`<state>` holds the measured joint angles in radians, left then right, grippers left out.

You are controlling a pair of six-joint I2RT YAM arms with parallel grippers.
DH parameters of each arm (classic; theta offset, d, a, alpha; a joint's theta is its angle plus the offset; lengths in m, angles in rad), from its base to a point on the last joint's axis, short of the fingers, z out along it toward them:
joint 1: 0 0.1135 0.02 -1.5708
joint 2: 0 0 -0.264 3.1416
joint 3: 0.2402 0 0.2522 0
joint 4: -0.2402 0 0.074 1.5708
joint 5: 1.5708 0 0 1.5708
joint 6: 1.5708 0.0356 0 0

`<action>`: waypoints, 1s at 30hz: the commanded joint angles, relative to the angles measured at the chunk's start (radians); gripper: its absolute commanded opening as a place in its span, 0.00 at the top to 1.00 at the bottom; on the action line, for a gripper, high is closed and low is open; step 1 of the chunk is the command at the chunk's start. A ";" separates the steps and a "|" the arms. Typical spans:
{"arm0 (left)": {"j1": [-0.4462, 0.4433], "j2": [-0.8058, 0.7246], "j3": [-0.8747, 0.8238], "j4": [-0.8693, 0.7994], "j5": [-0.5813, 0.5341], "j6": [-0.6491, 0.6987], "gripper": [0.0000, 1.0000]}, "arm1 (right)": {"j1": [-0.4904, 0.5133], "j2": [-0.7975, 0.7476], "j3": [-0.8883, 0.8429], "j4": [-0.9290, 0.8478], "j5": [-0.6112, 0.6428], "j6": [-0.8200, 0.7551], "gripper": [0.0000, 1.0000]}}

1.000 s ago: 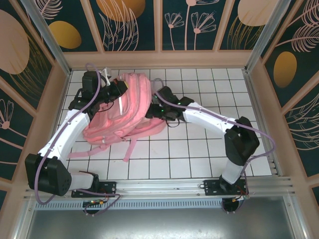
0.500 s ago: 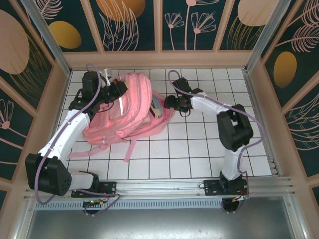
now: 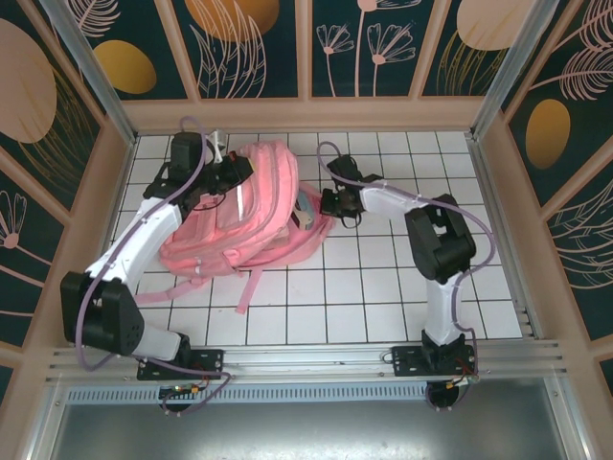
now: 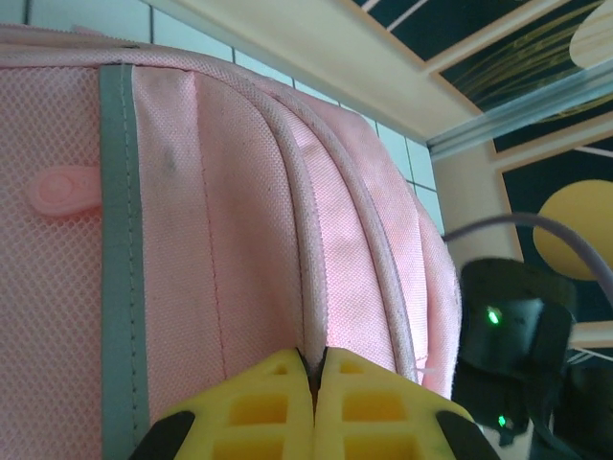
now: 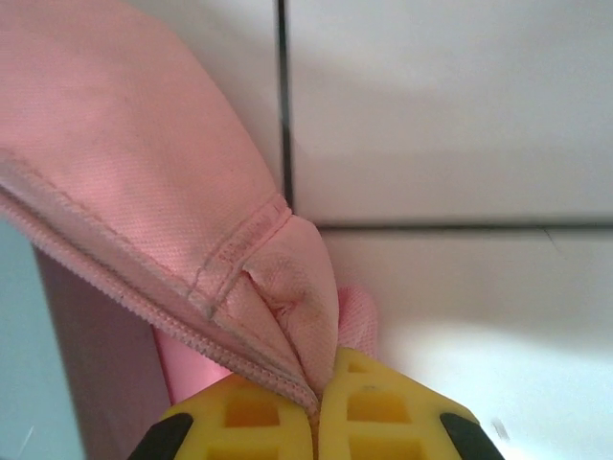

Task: Pack the student bag
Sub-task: Rotate the student bag at the center of the table, then close the student bag at the center of the table.

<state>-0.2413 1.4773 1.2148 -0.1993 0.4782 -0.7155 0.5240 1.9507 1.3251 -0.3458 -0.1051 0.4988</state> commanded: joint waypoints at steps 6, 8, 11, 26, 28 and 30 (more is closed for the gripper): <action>-0.064 0.282 0.267 0.099 0.077 0.046 1.00 | 0.016 -0.395 -0.359 -0.019 0.090 0.170 1.00; -0.098 0.358 0.354 0.066 0.075 0.081 1.00 | 0.078 -0.464 -0.407 -0.030 0.124 0.216 1.00; -0.145 0.477 0.504 -0.038 0.050 0.171 1.00 | 0.181 -0.501 -0.445 -0.031 0.162 0.307 1.00; -0.145 0.329 0.313 -0.104 -0.083 0.326 0.79 | 0.481 -0.122 -0.119 -0.028 0.161 0.320 1.00; -0.120 0.267 0.231 -0.084 -0.092 0.308 0.61 | 0.475 -0.129 -0.123 -0.036 0.166 0.317 1.00; -0.083 0.184 0.150 -0.062 -0.104 0.275 0.49 | 0.467 -0.147 -0.133 -0.046 0.172 0.315 0.74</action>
<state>-0.3698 1.7622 1.4334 -0.3210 0.4328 -0.4385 0.9844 1.8187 1.1824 -0.3492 0.1219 0.8577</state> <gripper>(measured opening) 0.492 0.187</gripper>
